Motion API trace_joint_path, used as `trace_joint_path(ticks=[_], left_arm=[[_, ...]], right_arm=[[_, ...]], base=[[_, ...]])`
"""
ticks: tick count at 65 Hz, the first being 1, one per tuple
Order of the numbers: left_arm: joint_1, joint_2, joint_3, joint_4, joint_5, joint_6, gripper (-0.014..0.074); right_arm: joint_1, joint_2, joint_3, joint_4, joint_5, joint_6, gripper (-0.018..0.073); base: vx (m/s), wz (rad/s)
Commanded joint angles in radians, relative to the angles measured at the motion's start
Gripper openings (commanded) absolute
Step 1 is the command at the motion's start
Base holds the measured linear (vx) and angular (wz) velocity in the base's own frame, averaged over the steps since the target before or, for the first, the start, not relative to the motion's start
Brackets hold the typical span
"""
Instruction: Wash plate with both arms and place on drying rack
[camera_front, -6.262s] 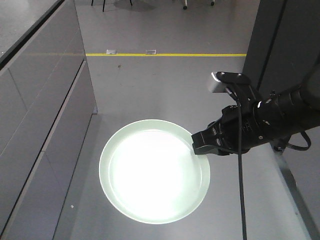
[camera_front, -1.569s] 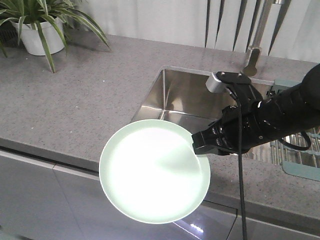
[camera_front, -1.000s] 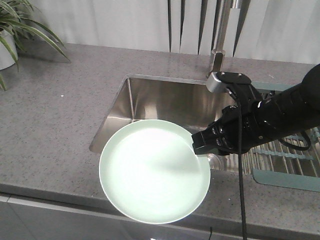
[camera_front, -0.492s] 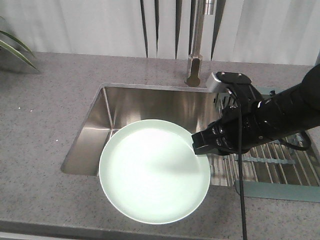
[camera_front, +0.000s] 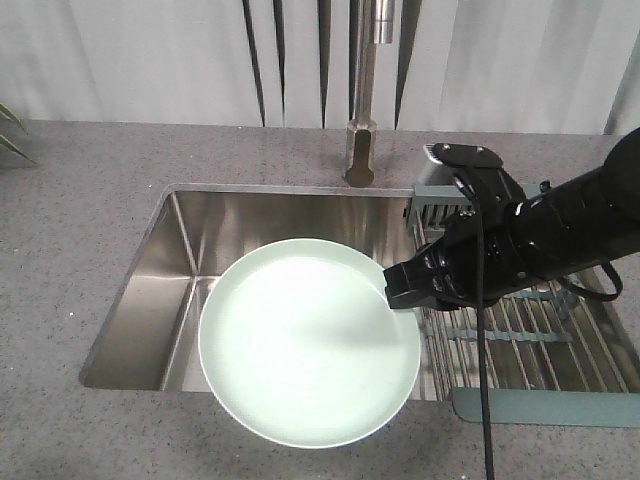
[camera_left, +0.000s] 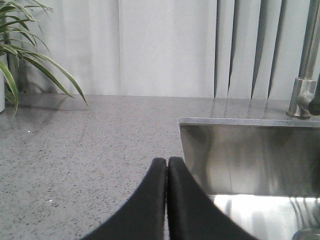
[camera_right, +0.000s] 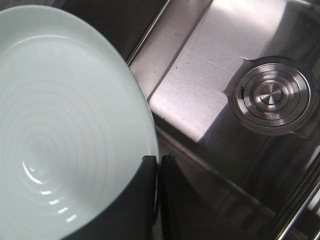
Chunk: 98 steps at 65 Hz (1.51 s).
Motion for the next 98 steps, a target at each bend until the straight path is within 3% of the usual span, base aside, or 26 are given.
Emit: trace_joint_path(ticks=[1,98], left_arm=[[-0.002,-0.015,-0.026,-0.006,-0.077,-0.009,-0.0007],[-0.002,-0.015,-0.026,-0.006,-0.077,-0.009,-0.0007]], right_arm=[[0.0,-0.036,-0.026,0.039,-0.026,-0.011,-0.0001],[0.0,-0.036,-0.026,0.039,-0.026,-0.011,-0.0001]], base=[[0.06,-0.07],[0.05,-0.05]])
